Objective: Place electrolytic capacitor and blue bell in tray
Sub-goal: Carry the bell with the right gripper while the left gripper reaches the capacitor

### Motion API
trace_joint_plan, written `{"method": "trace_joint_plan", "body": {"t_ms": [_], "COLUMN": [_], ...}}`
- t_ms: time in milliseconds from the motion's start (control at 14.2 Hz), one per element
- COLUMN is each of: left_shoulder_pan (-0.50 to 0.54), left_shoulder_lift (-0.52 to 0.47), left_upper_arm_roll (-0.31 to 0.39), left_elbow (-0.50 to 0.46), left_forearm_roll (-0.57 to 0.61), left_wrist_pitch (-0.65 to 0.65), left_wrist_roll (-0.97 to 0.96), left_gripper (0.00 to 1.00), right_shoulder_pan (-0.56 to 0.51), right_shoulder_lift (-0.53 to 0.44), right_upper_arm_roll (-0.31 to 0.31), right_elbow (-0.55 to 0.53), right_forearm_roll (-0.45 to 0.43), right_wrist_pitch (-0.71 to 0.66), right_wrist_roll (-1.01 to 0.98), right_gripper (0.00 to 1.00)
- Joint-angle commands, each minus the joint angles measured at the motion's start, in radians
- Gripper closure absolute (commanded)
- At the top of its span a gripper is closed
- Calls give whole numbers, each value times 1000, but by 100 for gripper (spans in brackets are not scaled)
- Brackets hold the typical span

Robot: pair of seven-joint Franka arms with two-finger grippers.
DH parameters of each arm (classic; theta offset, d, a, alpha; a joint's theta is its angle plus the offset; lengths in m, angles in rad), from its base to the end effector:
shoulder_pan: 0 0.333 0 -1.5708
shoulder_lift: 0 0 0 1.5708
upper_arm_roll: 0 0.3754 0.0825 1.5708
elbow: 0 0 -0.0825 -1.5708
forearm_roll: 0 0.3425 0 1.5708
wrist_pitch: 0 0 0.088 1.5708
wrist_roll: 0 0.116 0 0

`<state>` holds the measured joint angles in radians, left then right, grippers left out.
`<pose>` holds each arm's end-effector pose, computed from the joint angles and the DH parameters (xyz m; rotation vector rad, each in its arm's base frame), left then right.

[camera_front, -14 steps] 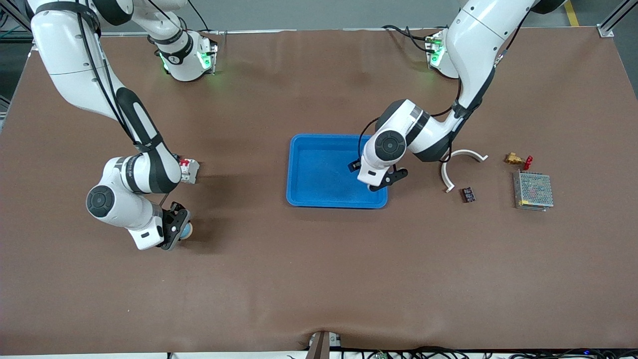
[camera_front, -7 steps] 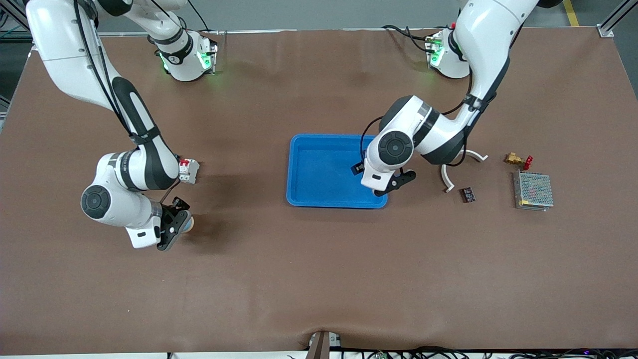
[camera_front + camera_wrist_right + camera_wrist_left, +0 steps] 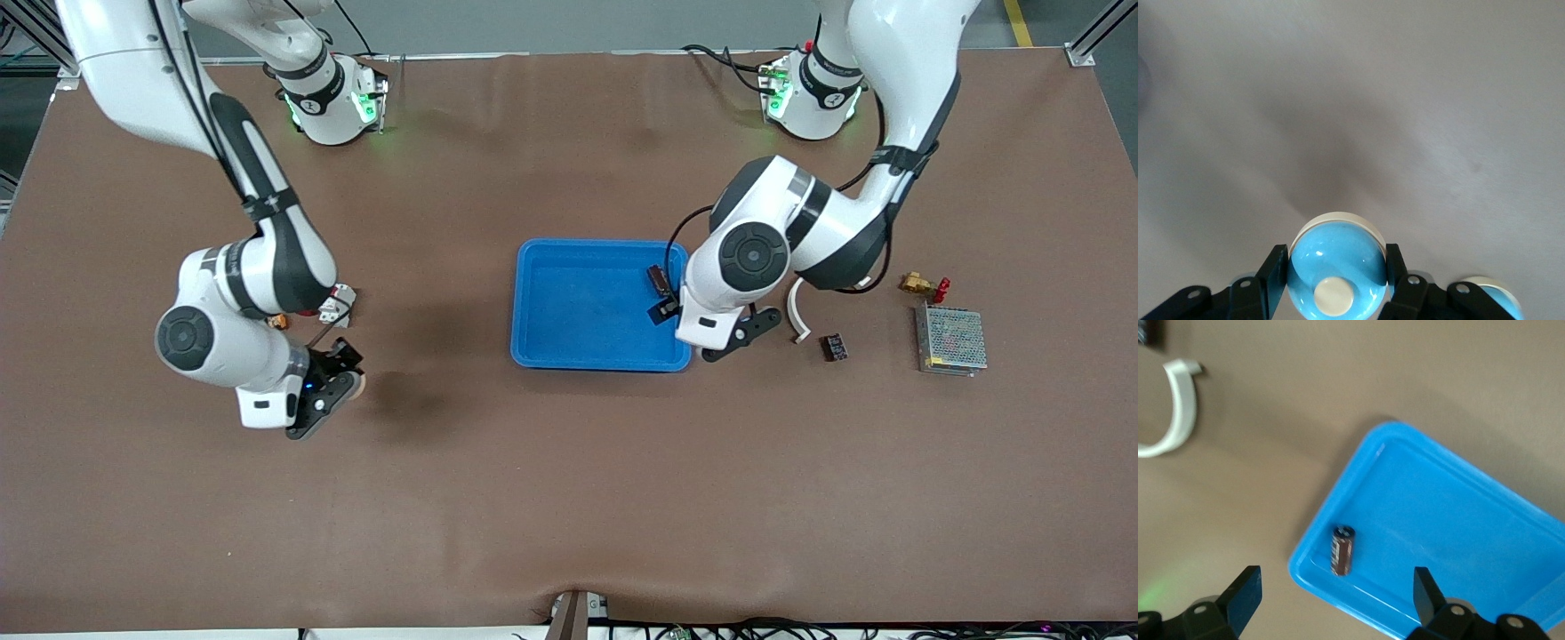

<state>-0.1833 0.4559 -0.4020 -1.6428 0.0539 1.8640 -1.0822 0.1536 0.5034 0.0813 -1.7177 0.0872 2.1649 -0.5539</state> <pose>0.5505 -0.3132 0.4175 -2.9668 -0.7510 0.3483 0.6401 0.1495 0.3608 -2.8248 -1.0777 0.0560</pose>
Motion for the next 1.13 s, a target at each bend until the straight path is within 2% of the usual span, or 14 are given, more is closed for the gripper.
{"method": "trace_joint_plan", "body": {"t_ms": [0, 212, 424, 706, 1060], "left_shoulder_pan": [33, 102, 188, 271, 399], "left_shoulder_lift": [-58, -94, -103, -105, -91], "left_upper_arm_roll": [-1, -1, -3, -1, -1], "left_elbow": [0, -2, -5, -15, -67], "left_forearm_roll": [47, 49, 49, 50, 95], "left_wrist_pitch": [-49, -54, -108, -123, -111], "left_wrist_roll": [74, 177, 316, 439, 594], "left_gripper": [0, 0, 0, 0, 0], "right_shoulder_pan": [99, 205, 282, 369, 475], "right_shoulder_lift": [-54, -62, -57, -48, 26], "right_upper_arm_roll": [-8, -8, -9, -12, -14], "right_elbow": [-13, 9, 30, 26, 10], "right_forearm_roll": [13, 13, 13, 11, 2], "right_wrist_pitch": [-23, -17, 0, 73, 205], "right_wrist_roll": [231, 487, 661, 823, 997], "right_gripper": [100, 100, 100, 100, 100]}}
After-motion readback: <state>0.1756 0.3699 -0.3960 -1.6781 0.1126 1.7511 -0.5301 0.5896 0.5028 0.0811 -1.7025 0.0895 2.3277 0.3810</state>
